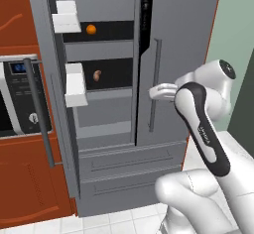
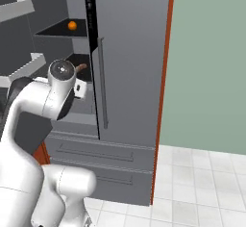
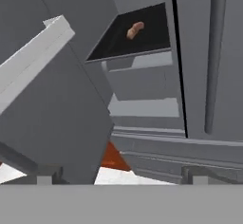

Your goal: Open the fridge, remove the tangerine, potato, and fish, and place them on any counter.

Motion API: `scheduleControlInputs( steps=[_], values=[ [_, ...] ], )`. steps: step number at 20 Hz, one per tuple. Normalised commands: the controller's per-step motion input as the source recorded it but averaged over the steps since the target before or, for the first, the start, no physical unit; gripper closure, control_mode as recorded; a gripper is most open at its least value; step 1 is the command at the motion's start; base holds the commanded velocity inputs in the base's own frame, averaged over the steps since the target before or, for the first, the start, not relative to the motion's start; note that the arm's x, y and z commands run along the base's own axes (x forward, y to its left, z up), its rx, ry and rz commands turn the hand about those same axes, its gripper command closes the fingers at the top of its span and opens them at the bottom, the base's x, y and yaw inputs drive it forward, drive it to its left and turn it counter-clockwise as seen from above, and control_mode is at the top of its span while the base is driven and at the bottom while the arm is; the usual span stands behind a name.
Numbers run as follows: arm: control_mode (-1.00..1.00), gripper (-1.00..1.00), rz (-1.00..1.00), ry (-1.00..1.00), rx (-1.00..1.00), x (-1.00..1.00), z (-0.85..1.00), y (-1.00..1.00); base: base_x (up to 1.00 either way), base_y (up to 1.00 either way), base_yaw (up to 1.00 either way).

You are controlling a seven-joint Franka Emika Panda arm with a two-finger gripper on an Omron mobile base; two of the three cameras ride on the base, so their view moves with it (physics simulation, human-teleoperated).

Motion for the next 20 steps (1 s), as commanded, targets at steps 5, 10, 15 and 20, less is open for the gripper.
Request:
scheduleControlInputs(
  steps=[5,10,15,20],
  values=[
    [-1.0,-1.0,-0.17,0.0,-0.03,0.25,0.0,-0.98,0.0,0.0,0.0],
    [-1.0,-1.0,-0.14,0.0,0.0,0.59,0.0,-0.62,0.0,0.0,0.0],
    [-1.0,-1.0,-0.03,0.0,0.0,0.73,0.0,-0.01,0.0,0.0,0.0],
    [-1.0,-1.0,0.0,0.0,0.0,0.66,0.0,0.18,0.0,0.0,0.0]
  ],
)
